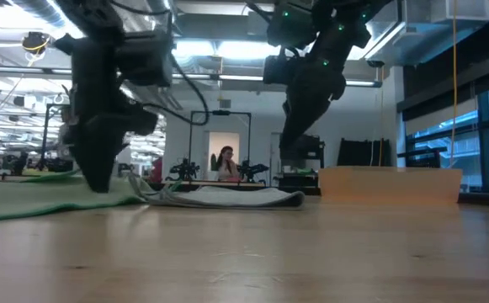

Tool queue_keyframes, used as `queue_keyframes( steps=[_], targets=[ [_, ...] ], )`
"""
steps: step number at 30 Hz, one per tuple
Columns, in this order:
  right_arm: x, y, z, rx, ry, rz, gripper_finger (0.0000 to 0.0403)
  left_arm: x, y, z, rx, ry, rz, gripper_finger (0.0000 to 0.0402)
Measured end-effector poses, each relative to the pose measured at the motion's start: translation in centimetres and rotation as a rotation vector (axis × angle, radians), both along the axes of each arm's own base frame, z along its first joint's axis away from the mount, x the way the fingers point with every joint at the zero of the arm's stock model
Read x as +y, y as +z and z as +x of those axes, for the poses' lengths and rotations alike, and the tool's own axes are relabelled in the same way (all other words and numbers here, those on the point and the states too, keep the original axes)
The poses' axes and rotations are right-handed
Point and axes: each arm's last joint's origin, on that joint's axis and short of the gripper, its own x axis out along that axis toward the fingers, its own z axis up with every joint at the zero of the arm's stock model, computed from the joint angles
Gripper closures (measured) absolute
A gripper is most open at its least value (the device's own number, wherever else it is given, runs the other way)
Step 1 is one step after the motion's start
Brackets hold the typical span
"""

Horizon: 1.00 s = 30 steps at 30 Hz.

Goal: Roll microfiber towels into tight, uniform cylinder then place into a basket
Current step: Roll the gray microfiber towel

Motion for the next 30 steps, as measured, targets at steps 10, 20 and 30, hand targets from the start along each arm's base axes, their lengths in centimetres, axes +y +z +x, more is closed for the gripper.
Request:
queue_keyframes(
  steps=[10, 20, 30],
  targets=[
    [0.1, -0.1, -0.3, 0.031, 0.003, 0.005, 0.0273, 0.4, -1.4, -3.1, 0.198, 0.103, 0.005, 0.0322],
    [0.6, -0.3, -0.5, 0.068, 0.15, -0.035, 0.0273, 1.0, 0.9, -3.8, 0.149, 0.158, 0.008, 0.0322],
    [2.4, -0.4, -0.3, 0.018, 0.515, 0.013, 0.0273, 0.8, 5.3, -3.4, -0.13, 0.109, 0.045, 0.0322]
  ],
)
